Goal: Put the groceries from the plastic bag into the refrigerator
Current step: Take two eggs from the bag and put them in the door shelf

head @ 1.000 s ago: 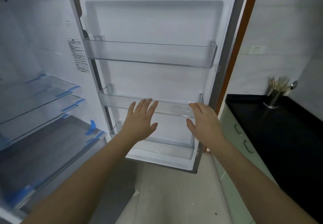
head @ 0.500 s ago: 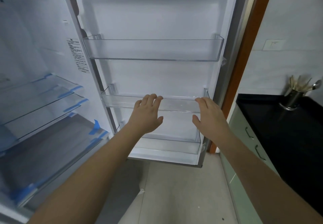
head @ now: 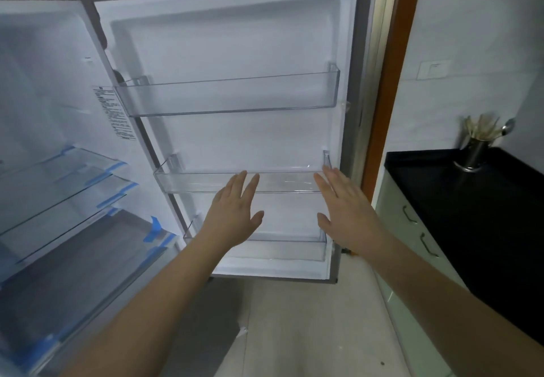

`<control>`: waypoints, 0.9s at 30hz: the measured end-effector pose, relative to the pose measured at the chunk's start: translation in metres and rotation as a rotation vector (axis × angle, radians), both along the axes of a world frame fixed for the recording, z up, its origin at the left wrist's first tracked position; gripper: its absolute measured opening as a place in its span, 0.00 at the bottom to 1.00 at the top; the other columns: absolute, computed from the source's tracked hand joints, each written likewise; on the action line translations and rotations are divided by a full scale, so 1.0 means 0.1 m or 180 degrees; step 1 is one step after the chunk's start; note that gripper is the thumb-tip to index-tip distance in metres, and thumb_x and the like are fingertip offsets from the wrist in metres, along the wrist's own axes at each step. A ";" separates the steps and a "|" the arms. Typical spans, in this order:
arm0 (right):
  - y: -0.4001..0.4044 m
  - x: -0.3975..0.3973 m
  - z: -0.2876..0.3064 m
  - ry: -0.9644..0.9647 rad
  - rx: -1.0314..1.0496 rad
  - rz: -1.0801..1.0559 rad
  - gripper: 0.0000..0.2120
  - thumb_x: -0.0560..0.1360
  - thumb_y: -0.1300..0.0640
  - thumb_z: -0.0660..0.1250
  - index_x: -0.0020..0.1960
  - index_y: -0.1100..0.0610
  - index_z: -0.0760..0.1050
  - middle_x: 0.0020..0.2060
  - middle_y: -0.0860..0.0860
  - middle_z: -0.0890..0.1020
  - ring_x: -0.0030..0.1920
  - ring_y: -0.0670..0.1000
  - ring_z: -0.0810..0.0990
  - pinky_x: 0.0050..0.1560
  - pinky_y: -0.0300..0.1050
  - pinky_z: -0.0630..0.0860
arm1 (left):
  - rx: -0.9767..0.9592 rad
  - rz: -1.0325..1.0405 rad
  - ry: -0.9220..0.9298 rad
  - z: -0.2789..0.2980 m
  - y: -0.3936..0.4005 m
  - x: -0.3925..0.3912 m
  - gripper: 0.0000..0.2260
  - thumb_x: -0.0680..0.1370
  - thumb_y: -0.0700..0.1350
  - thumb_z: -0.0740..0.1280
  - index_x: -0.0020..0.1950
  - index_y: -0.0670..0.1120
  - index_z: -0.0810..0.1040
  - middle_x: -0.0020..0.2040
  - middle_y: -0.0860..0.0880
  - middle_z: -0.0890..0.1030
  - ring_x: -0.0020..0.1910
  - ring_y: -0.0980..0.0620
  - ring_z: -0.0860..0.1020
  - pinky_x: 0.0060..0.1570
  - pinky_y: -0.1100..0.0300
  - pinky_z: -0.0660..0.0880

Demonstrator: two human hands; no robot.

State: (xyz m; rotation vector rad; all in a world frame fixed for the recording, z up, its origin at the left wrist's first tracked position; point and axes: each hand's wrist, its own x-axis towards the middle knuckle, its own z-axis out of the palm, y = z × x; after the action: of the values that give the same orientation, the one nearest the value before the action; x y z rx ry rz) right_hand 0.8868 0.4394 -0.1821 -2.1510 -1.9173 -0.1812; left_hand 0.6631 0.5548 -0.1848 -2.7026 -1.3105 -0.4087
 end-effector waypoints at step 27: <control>-2.39 -1.82 0.04 -0.0402 -0.0005 -0.2272 0.29 0.76 0.41 0.49 0.73 0.53 0.66 0.71 0.55 0.70 0.71 0.57 0.69 0.68 0.54 0.66 | -0.0160 -0.2408 -0.0289 0.22 -1.59 -0.39 0.30 0.76 0.64 0.47 0.72 0.51 0.70 0.75 0.47 0.67 0.75 0.46 0.62 0.73 0.45 0.58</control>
State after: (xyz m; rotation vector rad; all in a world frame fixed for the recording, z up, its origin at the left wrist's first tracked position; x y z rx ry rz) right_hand 0.7053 0.2004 -0.1779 -2.7837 -1.1101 -0.4481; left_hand 0.6240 0.3961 -0.1624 -3.1615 -0.2506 -0.5609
